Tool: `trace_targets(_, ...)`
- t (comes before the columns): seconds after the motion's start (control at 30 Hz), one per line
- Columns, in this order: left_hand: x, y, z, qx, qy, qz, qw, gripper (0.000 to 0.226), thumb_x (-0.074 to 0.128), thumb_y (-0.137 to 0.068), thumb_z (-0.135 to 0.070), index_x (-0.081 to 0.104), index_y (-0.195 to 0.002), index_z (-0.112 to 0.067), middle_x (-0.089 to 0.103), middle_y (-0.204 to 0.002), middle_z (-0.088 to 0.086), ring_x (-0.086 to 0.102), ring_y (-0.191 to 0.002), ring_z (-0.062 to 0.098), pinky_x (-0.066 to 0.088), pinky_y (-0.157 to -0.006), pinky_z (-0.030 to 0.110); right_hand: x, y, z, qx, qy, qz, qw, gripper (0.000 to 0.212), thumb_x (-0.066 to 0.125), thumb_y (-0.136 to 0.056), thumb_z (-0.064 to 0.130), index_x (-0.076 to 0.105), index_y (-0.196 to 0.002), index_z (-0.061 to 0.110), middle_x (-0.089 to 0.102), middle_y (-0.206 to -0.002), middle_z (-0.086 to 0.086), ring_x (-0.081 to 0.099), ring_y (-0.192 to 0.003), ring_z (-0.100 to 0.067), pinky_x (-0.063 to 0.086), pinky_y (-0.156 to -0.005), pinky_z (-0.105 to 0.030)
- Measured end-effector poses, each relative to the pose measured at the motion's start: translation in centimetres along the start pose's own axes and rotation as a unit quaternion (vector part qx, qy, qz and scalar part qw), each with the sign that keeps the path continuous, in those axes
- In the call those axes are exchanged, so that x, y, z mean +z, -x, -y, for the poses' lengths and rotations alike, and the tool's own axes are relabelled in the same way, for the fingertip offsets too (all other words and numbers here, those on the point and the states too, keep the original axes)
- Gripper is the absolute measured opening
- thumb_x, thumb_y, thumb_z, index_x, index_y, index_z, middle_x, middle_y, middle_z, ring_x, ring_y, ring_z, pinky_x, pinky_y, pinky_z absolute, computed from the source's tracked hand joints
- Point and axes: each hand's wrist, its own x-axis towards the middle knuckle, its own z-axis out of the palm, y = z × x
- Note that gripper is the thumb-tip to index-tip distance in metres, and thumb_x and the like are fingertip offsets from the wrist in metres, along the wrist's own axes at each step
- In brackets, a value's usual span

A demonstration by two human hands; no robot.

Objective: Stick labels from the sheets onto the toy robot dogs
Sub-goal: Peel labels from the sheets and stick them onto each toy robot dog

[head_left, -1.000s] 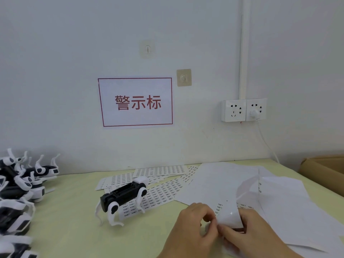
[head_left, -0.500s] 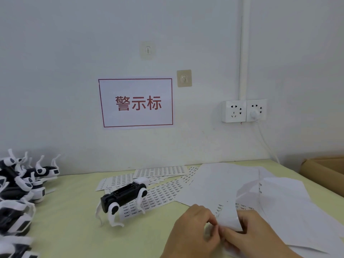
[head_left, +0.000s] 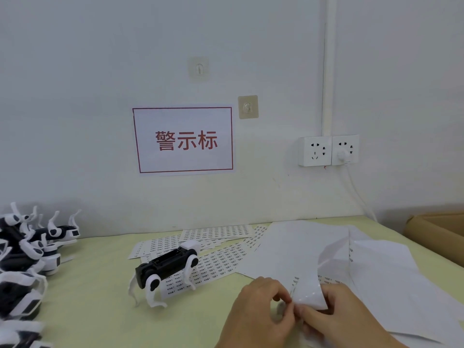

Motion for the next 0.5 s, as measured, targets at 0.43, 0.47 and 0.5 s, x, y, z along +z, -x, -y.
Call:
trace_targets(0.43,0.19,-0.17,0.43,0.002,-0.022,0.015,1.0,0.016,0.061,-0.085,-0.021,0.071,-0.089,-0.01,0.067,-0.088,0.001,0.056,-0.088,0.01,0.046,-0.075,0.023,-0.02,0.2,0.32,0.004,0.003,0.008,1.0,0.027,0.07,-0.086,0.015,0.074,-0.062,0.028,0.071,-0.062,0.0,0.062,-0.057,-0.002,0.04,-0.056,-0.012)
trace_targets(0.47,0.2,-0.19,0.44,0.007,-0.017,0.008,1.0,0.014,0.062,-0.084,-0.02,0.072,-0.086,-0.009,0.067,-0.086,0.001,0.056,-0.086,0.01,0.047,-0.074,0.024,-0.01,0.19,0.32,0.004,0.001,0.008,1.0,0.027,0.07,-0.086,0.015,0.074,-0.063,0.029,0.072,-0.063,0.0,0.063,-0.058,-0.002,0.041,-0.057,-0.012)
trace_targets(0.5,0.21,-0.22,0.44,0.011,-0.011,0.001,1.0,0.013,0.063,-0.083,-0.019,0.072,-0.084,-0.01,0.068,-0.083,0.001,0.057,-0.084,0.009,0.047,-0.073,0.024,-0.01,0.15,0.29,0.003,0.001,0.006,1.0,0.028,0.07,-0.086,0.014,0.074,-0.063,0.03,0.071,-0.062,0.001,0.063,-0.058,-0.002,0.041,-0.057,-0.012)
